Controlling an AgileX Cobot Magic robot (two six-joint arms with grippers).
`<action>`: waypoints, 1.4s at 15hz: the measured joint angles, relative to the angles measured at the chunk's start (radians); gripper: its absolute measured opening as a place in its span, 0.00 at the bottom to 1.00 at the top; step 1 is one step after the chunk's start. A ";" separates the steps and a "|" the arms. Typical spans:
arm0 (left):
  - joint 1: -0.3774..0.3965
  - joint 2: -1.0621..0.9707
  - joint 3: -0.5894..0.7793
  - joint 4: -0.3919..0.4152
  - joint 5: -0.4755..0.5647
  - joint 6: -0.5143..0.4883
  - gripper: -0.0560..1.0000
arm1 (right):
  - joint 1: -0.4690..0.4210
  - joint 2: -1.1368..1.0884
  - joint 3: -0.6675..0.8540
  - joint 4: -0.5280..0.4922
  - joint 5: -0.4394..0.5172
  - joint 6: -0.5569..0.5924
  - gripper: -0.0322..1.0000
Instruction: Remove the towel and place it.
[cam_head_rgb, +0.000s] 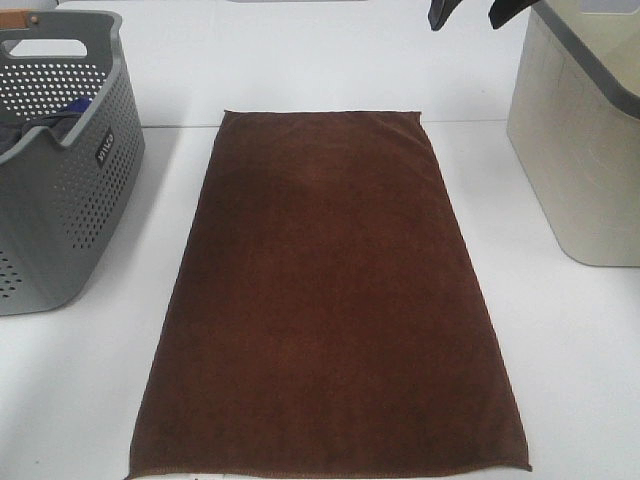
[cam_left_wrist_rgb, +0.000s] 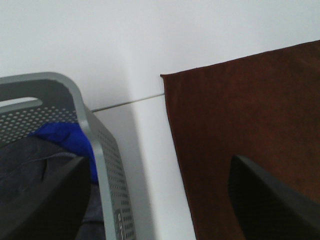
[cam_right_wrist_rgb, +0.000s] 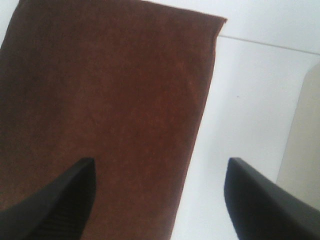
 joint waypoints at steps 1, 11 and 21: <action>0.000 -0.021 0.000 -0.001 0.047 0.002 0.75 | 0.000 -0.001 0.000 -0.009 0.010 -0.009 0.69; 0.000 -0.398 0.413 -0.024 0.193 0.032 0.75 | 0.000 -0.435 0.477 -0.009 0.018 -0.030 0.69; 0.000 -1.104 1.290 -0.038 0.198 -0.090 0.75 | 0.001 -0.960 1.267 -0.009 0.019 -0.017 0.69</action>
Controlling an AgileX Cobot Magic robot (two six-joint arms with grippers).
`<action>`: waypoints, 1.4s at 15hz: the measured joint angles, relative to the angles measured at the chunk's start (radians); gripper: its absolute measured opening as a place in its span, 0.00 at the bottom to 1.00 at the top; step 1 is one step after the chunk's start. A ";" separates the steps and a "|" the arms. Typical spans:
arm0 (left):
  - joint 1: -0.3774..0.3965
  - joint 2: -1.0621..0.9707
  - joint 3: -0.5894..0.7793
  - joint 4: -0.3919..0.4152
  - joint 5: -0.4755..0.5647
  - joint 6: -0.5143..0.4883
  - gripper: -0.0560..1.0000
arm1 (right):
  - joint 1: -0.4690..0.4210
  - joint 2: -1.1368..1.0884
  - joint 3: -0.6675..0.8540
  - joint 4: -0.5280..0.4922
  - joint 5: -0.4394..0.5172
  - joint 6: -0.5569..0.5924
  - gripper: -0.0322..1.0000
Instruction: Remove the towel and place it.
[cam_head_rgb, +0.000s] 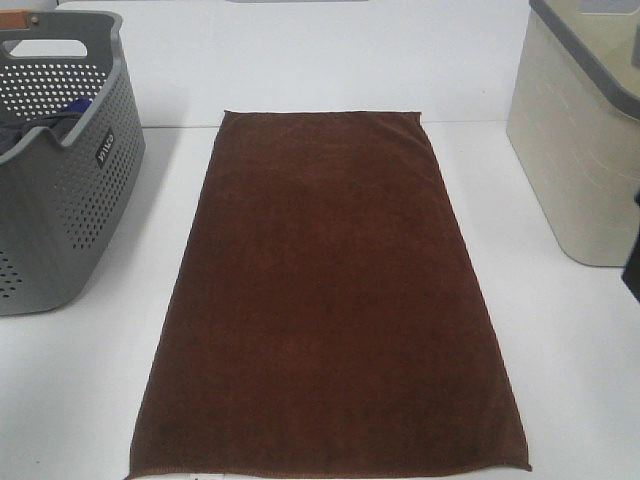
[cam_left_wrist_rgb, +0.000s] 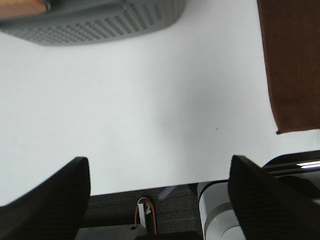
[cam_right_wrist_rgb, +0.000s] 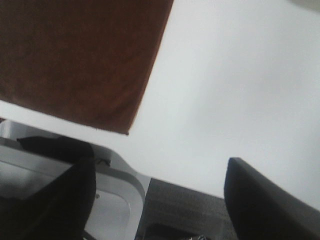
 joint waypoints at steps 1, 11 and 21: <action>0.000 -0.088 0.074 0.000 0.001 -0.006 0.75 | 0.000 -0.053 0.072 0.000 0.000 0.009 0.69; 0.000 -0.598 0.356 -0.209 -0.143 0.266 0.75 | 0.000 -0.778 0.413 0.000 -0.096 -0.103 0.69; 0.000 -0.604 0.359 -0.247 -0.166 0.369 0.75 | 0.000 -1.155 0.451 -0.004 -0.147 -0.112 0.69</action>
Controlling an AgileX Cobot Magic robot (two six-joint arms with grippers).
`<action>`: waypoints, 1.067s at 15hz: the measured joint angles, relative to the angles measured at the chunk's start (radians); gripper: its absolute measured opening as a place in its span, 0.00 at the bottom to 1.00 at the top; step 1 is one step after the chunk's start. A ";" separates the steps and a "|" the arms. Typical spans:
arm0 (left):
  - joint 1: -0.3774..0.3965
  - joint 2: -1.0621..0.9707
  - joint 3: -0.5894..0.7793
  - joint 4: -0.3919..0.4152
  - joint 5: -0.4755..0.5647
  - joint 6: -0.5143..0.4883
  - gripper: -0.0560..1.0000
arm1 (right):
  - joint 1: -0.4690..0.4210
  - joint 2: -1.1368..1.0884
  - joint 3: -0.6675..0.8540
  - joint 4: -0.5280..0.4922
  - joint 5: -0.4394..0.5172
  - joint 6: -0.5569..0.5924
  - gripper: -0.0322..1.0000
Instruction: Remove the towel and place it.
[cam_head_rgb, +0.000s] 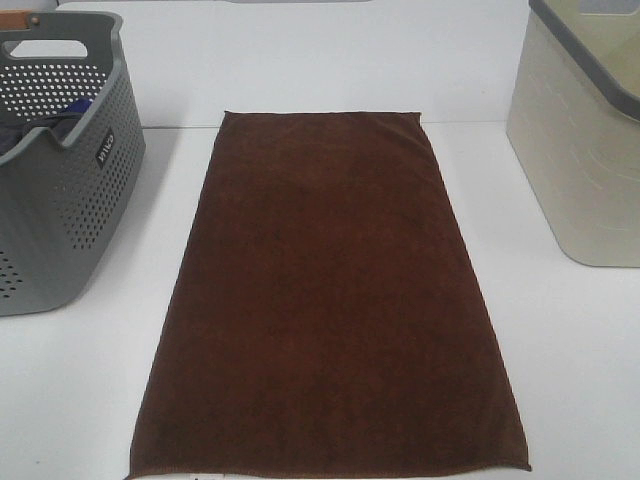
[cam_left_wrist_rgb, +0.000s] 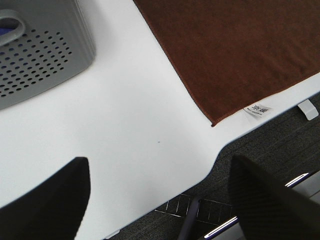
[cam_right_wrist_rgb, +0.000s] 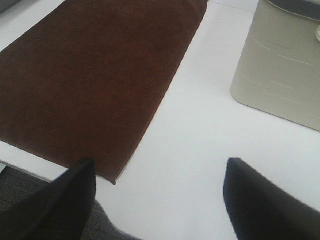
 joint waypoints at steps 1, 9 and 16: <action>0.000 0.000 0.000 0.000 0.000 0.000 0.75 | 0.000 0.001 0.000 0.000 0.000 0.000 0.69; 0.088 -0.005 0.000 0.000 -0.001 0.003 0.75 | 0.000 0.002 0.000 0.000 0.000 0.000 0.69; 0.342 -0.217 0.000 0.000 -0.001 0.003 0.75 | -0.145 0.001 0.000 0.005 0.000 0.000 0.69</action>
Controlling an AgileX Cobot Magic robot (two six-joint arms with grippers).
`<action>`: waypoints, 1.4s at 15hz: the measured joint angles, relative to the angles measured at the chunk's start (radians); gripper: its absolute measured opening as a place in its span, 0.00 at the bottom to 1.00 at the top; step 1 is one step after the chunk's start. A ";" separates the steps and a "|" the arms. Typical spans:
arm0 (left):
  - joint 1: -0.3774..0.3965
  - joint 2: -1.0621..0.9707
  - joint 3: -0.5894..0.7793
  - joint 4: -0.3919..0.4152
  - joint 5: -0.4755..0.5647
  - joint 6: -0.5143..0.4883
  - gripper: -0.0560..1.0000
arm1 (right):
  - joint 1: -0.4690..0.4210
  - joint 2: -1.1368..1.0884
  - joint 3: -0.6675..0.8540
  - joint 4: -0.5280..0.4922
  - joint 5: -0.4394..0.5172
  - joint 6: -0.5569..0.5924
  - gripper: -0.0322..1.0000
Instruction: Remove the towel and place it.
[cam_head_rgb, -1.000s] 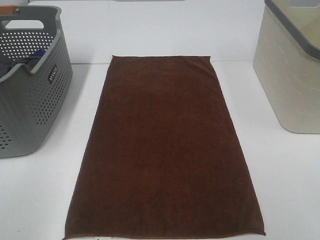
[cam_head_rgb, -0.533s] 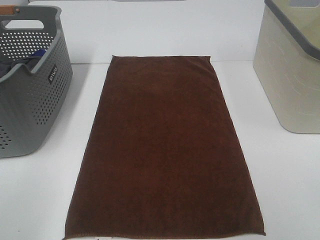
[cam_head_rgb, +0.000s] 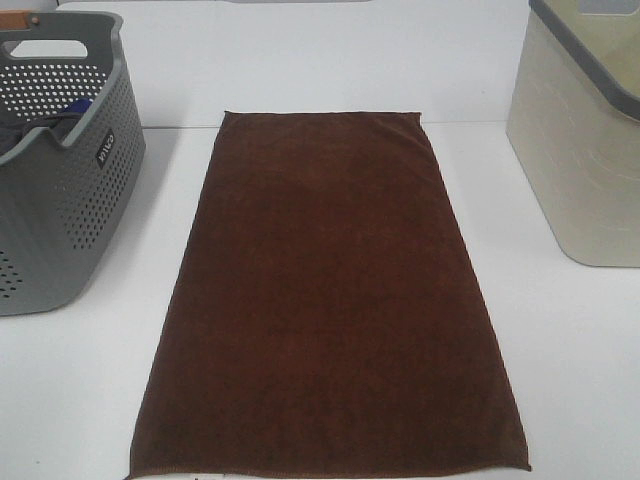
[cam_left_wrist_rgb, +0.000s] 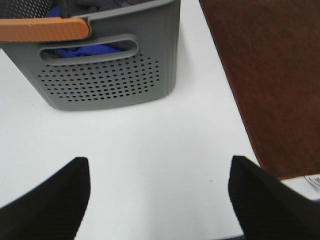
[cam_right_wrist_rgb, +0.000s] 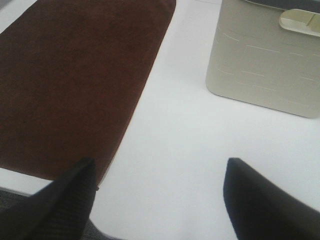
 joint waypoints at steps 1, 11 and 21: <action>0.006 -0.057 0.000 0.000 0.000 0.001 0.75 | -0.016 -0.005 0.000 0.001 0.000 0.000 0.69; -0.037 -0.125 0.000 0.000 0.000 0.001 0.75 | -0.051 -0.044 0.000 0.030 -0.001 0.000 0.69; -0.037 -0.125 0.000 0.000 0.000 0.001 0.75 | -0.120 -0.044 0.000 0.051 -0.002 0.000 0.69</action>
